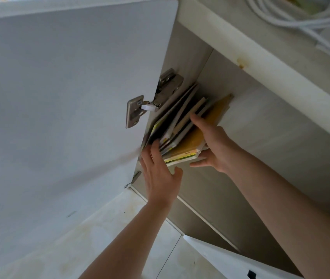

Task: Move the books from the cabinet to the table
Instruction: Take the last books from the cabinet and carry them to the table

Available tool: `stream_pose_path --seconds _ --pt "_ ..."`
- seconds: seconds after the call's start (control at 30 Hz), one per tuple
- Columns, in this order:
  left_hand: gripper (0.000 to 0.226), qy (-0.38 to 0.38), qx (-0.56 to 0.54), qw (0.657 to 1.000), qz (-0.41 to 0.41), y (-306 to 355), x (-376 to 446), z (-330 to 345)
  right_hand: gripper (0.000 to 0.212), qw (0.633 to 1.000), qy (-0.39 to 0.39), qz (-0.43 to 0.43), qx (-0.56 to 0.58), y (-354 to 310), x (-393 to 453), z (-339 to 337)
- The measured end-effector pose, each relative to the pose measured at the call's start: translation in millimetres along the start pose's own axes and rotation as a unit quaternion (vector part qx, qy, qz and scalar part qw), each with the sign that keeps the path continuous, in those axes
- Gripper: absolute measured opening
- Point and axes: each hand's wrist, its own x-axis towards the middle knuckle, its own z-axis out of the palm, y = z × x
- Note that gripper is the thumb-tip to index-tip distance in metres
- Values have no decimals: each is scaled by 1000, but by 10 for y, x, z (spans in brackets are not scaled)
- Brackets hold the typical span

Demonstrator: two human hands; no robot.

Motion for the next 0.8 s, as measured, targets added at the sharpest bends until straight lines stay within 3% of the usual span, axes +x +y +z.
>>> stream_pose_path --seconds 0.1,0.3,0.43,0.6,0.8 --pt "80 13 16 999 27 -17 -11 9 78 1000 -2 4 -6 -6 11 15" --pt "87 16 -64 998 17 -63 5 50 68 1000 0 -2 -9 5 65 7" --pt "86 -6 -57 998 17 -159 144 59 68 1000 -13 -6 -27 10 82 34" --pt "98 -40 11 997 70 -228 229 145 45 999 13 -13 -36 -3 120 32" --pt "66 52 25 996 64 -172 317 200 24 999 24 -28 -35 -45 -37 38"
